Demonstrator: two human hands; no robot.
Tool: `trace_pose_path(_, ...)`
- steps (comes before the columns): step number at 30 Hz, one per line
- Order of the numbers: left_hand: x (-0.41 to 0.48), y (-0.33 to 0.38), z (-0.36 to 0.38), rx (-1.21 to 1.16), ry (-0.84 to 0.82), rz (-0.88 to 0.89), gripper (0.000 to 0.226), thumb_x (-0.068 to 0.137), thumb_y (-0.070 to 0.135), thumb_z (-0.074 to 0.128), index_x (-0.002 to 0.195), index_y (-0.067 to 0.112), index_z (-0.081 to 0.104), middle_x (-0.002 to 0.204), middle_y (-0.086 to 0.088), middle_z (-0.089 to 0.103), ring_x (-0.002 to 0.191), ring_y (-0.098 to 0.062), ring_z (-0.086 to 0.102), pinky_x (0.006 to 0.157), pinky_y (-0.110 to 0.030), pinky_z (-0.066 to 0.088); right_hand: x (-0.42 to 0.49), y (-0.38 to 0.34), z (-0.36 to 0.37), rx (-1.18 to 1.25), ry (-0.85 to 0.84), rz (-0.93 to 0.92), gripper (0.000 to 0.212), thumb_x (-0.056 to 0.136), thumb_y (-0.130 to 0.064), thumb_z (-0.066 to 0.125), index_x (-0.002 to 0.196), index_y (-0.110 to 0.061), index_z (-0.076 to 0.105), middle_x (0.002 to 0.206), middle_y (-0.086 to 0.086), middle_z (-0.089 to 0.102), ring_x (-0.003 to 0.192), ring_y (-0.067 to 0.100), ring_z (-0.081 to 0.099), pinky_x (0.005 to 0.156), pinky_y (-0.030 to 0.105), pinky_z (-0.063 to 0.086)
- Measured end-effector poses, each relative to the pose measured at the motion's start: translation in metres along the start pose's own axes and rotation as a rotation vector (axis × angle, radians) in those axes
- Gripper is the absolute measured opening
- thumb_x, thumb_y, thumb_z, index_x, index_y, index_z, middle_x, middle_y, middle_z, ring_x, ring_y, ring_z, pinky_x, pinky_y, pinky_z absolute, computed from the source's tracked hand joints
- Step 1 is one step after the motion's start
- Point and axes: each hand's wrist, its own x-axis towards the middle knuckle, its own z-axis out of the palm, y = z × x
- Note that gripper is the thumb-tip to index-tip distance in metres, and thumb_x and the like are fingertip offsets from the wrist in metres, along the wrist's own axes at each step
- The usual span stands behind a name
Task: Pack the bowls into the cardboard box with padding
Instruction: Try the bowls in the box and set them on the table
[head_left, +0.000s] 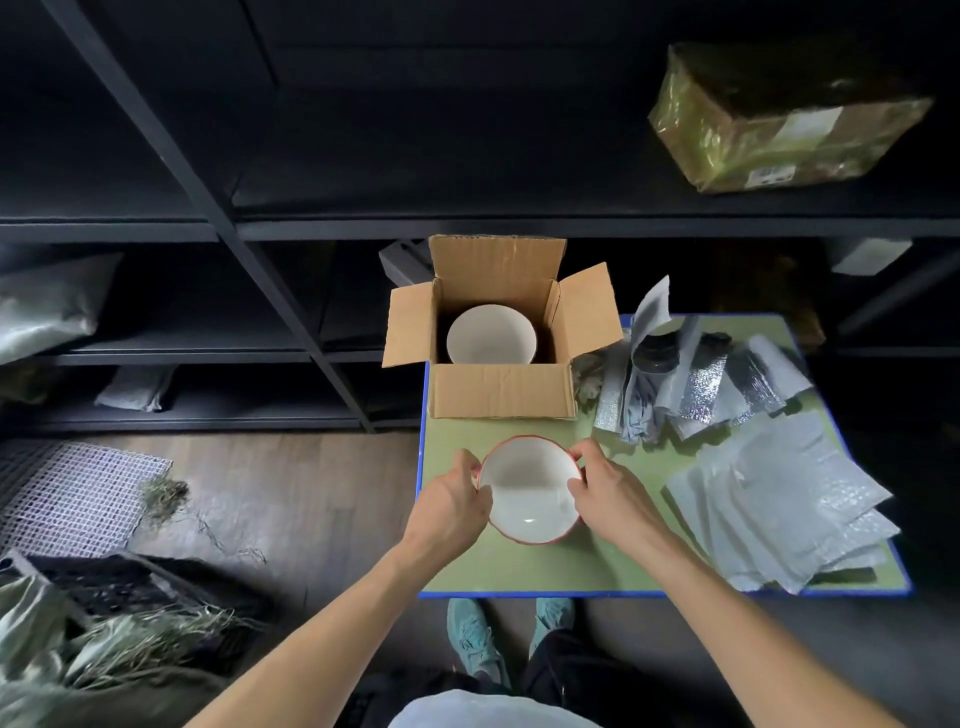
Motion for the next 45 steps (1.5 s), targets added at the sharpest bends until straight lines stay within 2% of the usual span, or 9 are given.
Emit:
trace_pose_path(7, 0.003, -0.005, 0.006, 0.009, -0.02, -0.016, 0.018, 0.097, 0.028, 0.043, 0.112, 0.02, 0.04, 0.081, -0.005, 0.071, 0.074, -0.028, 0.066, 0.068, -0.047, 0.055, 0.004, 0.007, 0.011, 0.028, 0.012, 0.001, 0.028, 0.098, -0.015, 0.047, 0.126, -0.021, 0.043, 0.123, 0.003, 0.061, 0.095, 0.024, 0.06, 0.069, 0.032, 0.042)
trace_pose_path(11, 0.004, -0.006, 0.008, 0.006, -0.03, -0.019, 0.018, 0.097, 0.03, 0.043, 0.113, 0.021, 0.039, 0.083, -0.005, 0.071, 0.076, -0.028, 0.065, 0.068, -0.044, 0.055, 0.005, 0.008, 0.014, 0.022, 0.029, 0.006, 0.029, 0.097, -0.015, 0.047, 0.125, -0.022, 0.042, 0.123, 0.003, 0.061, 0.097, 0.027, 0.06, 0.076, 0.038, 0.051)
trace_pose_path(15, 0.005, -0.004, 0.009, 0.029, -0.094, -0.013, 0.023, 0.101, 0.033, 0.043, 0.117, 0.017, 0.039, 0.089, -0.006, 0.065, 0.077, -0.029, 0.06, 0.061, -0.035, 0.044, 0.006, 0.007, 0.019, -0.01, 0.014, 0.009, 0.033, 0.096, -0.014, 0.047, 0.128, -0.019, 0.04, 0.126, 0.006, 0.06, 0.101, 0.032, 0.059, 0.077, 0.039, 0.049)
trace_pose_path(18, 0.006, -0.004, 0.01, 0.044, -0.124, -0.003, 0.017, 0.101, 0.03, 0.041, 0.109, 0.015, 0.039, 0.09, -0.009, 0.064, 0.076, -0.031, 0.06, 0.059, -0.034, 0.041, 0.008, 0.005, 0.021, -0.013, 0.02, 0.018, 0.033, 0.096, -0.009, 0.045, 0.129, -0.014, 0.042, 0.125, 0.009, 0.062, 0.104, 0.033, 0.059, 0.079, 0.039, 0.048)
trace_pose_path(23, 0.004, -0.013, 0.006, 0.054, -0.129, 0.0, 0.019, 0.099, 0.025, 0.04, 0.112, 0.012, 0.044, 0.095, -0.012, 0.068, 0.08, -0.032, 0.067, 0.068, -0.042, 0.052, 0.006, 0.004, 0.027, 0.013, 0.011, 0.015, 0.032, 0.096, -0.01, 0.044, 0.128, -0.016, 0.044, 0.122, 0.008, 0.063, 0.103, 0.031, 0.059, 0.078, 0.038, 0.047)
trace_pose_path(32, 0.001, -0.021, 0.005, 0.097, -0.078, 0.035, 0.034, 0.103, 0.041, 0.04, 0.125, 0.015, 0.047, 0.097, -0.009, 0.069, 0.087, -0.033, 0.064, 0.076, -0.042, 0.053, 0.002, 0.004, 0.026, -0.007, -0.009, 0.006, 0.037, 0.098, -0.02, 0.046, 0.135, -0.019, 0.045, 0.127, 0.003, 0.061, 0.106, 0.026, 0.058, 0.082, 0.037, 0.049)
trace_pose_path(35, 0.002, -0.021, 0.004, 0.138, -0.03, 0.054, 0.036, 0.103, 0.041, 0.04, 0.129, 0.017, 0.047, 0.102, -0.007, 0.069, 0.088, -0.03, 0.064, 0.077, -0.042, 0.054, 0.0, 0.003, 0.02, -0.054, 0.014, -0.019, 0.038, 0.099, -0.023, 0.045, 0.137, -0.021, 0.045, 0.129, 0.002, 0.06, 0.11, 0.024, 0.058, 0.087, 0.037, 0.049)
trace_pose_path(40, 0.0, -0.011, -0.011, 0.192, 0.157, 0.181, 0.035, 0.102, 0.039, 0.041, 0.132, 0.022, 0.051, 0.112, 0.0, 0.064, 0.094, -0.024, 0.064, 0.078, -0.04, 0.053, -0.005, -0.004, 0.008, -0.163, 0.104, -0.116, 0.035, 0.101, -0.027, 0.045, 0.135, -0.021, 0.05, 0.128, 0.0, 0.059, 0.112, 0.022, 0.061, 0.088, 0.036, 0.049)
trace_pose_path(45, -0.003, 0.015, -0.043, 0.171, 0.357, 0.376, 0.022, 0.102, 0.031, 0.045, 0.113, 0.022, 0.062, 0.095, 0.007, 0.065, 0.081, -0.019, 0.06, 0.071, -0.04, 0.051, -0.008, -0.025, -0.015, -0.228, 0.169, -0.198, 0.033, 0.1, -0.024, 0.044, 0.13, -0.026, 0.058, 0.132, -0.007, 0.06, 0.118, 0.02, 0.058, 0.092, 0.032, 0.044)
